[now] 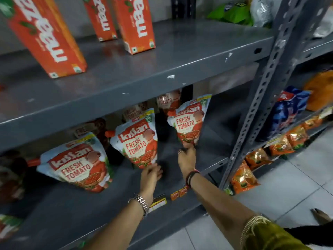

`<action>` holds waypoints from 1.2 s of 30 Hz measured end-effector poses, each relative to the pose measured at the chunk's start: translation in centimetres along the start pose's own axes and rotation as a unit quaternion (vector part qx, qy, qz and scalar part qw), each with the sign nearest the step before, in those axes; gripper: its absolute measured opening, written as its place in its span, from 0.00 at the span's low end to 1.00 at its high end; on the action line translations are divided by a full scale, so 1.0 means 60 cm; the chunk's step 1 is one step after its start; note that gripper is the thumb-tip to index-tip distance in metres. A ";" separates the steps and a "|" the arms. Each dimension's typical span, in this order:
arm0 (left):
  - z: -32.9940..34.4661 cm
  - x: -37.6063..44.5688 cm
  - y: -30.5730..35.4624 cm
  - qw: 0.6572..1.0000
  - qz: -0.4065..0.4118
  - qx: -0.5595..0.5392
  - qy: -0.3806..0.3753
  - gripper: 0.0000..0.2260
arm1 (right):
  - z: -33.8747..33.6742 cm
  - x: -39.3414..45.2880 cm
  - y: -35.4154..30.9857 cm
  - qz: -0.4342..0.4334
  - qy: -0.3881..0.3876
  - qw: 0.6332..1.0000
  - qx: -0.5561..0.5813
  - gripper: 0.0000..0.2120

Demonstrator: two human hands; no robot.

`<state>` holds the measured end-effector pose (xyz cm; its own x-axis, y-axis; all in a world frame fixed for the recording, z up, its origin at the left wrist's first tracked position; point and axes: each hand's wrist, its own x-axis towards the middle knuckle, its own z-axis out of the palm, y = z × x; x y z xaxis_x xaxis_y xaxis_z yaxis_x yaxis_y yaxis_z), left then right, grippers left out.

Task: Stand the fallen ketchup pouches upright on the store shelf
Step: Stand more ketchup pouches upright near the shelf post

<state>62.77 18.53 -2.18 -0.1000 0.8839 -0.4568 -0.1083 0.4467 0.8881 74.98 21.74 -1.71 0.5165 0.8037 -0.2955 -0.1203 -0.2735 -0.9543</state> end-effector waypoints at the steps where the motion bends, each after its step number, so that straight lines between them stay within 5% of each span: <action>1: -0.012 -0.004 0.000 0.999 -0.003 -0.016 0.034 0.06 | 0.015 -0.008 -0.002 -0.005 -0.025 1.000 -0.002 0.15; 4: -0.043 -0.008 0.022 0.991 0.017 -0.087 0.102 0.12 | 0.057 -0.027 -0.014 0.005 -0.117 0.993 0.028 0.13; 7: -0.059 -0.017 0.055 0.987 0.019 -0.152 0.058 0.26 | 0.080 -0.045 -0.037 0.029 -0.192 0.980 0.048 0.15; 17: -0.060 -0.009 0.081 0.984 -0.018 -0.166 -0.061 0.41 | 0.074 -0.044 -0.061 0.048 -0.188 0.976 0.099 0.20; 26: -0.058 0.003 0.076 0.986 -0.011 -0.150 -0.073 0.40 | 0.050 -0.032 -0.062 0.050 -0.156 0.985 0.045 0.21; 32: -0.129 -0.011 0.013 0.988 0.008 -0.147 0.047 0.31 | 0.047 -0.063 -0.008 0.051 -0.070 0.996 -0.032 0.12; 36: -0.206 -0.030 -0.008 0.987 0.013 -0.112 0.115 0.21 | 0.075 -0.111 0.016 0.042 -0.098 0.993 -0.051 0.11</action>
<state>50.78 15.02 -2.40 -0.3244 0.8289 -0.4557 -0.3154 0.3594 0.8783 67.63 18.52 -0.87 0.3321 0.8605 -0.3862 -0.0651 -0.3876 -0.9195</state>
